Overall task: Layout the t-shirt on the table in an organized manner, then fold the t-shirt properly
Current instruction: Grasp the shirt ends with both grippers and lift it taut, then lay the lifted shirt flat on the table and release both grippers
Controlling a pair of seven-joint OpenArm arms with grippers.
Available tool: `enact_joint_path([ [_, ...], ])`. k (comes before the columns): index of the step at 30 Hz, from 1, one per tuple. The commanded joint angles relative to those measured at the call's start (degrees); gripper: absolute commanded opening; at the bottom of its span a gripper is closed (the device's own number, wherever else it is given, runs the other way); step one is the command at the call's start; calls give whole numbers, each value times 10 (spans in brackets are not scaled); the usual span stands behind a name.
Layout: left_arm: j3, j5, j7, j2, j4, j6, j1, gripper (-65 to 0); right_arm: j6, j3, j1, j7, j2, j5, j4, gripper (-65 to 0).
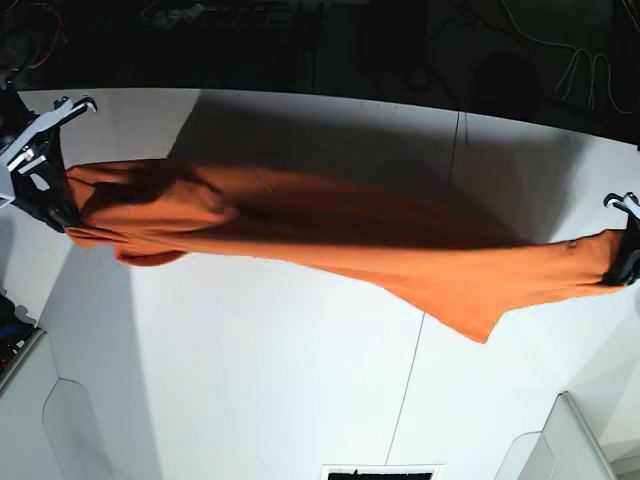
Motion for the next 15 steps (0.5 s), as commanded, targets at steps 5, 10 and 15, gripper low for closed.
enact_joint_path([
  [5, -78, -23, -8, -14, 56, 0, -5, -650, 6, 101, 37, 7, 11, 48, 9, -650],
  [10, -99, -31, -11, -15, 110, 1, -6, -650, 6, 139, 70, 7, 21, 51, 9, -650],
  [15, -95, -9, -45, -26, 129, 1, -14, -650, 6, 135, 117, 31, 37, 20, 9, -650],
])
